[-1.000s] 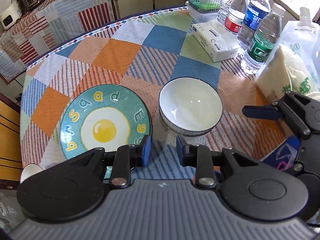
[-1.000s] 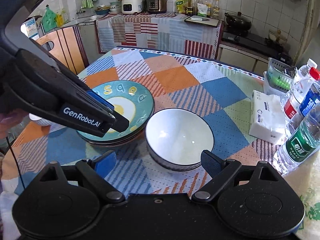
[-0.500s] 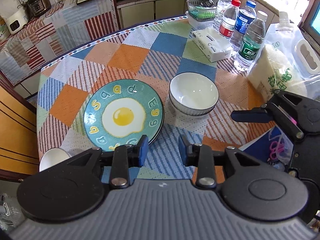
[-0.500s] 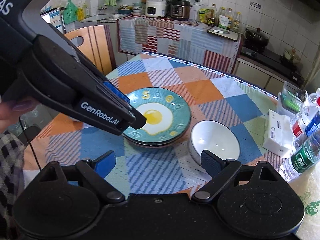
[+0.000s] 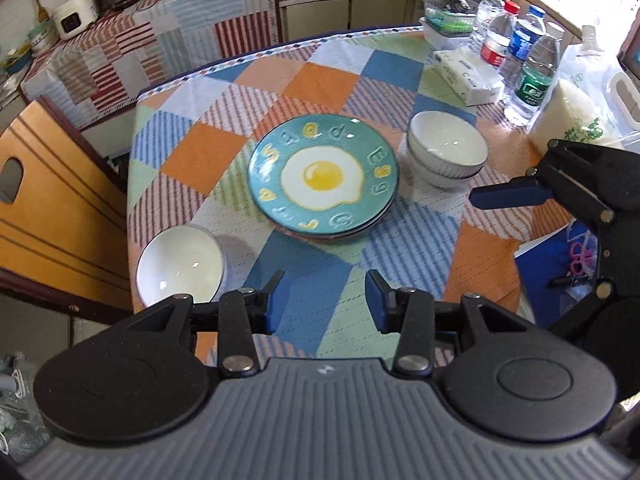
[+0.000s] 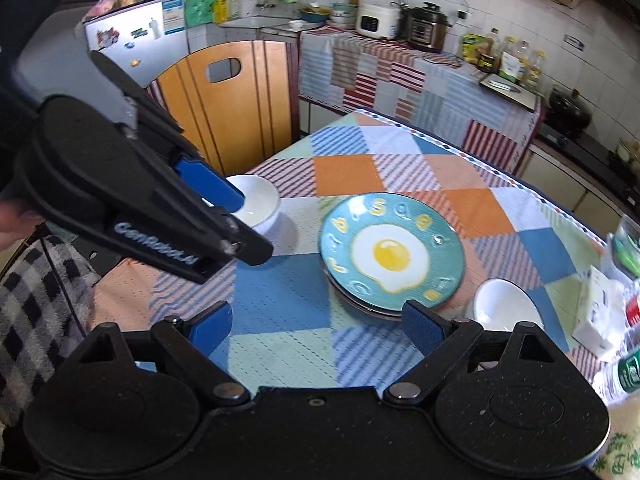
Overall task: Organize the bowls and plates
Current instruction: 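Move the left tool to the ribbed white bowl by the chair and grip its rim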
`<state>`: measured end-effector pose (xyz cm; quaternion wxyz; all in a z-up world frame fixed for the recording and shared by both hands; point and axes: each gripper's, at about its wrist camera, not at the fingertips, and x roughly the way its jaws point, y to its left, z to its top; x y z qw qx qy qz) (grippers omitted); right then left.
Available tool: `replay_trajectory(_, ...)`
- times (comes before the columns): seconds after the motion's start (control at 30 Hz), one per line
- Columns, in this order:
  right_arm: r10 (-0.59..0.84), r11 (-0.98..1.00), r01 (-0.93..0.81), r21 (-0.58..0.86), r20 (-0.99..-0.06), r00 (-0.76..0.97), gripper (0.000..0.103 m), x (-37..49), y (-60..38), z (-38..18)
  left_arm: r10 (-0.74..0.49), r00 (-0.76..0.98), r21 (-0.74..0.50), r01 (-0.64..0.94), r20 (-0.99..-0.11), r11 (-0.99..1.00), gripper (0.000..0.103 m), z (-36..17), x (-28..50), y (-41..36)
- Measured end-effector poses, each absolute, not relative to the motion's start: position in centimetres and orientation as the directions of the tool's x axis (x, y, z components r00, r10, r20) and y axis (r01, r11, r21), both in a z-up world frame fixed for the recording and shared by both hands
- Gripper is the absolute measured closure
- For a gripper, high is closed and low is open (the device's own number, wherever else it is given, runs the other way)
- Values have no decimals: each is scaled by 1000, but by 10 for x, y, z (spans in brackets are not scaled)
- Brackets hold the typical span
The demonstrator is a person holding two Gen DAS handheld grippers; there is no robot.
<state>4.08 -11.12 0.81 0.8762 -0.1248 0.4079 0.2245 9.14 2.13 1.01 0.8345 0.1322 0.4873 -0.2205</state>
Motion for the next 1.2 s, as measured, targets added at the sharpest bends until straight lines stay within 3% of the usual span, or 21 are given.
replay_trajectory(0.3,362,804,-594,-18,-779,512,9,55,-61,-15,-206,411,-3,443,-888,897,59,-17,100,82)
replay_trajectory(0.63,427,781,-625,-7,-725,541,9,90,-22,-64,-195,411,-59,321,-890,945,59,-54,128,143)
replay_trajectory(1.2,425,789,-614,-19,-704,569,9,130,11,-149,-191,404,-116,203,-895,972,53,-121,194,177)
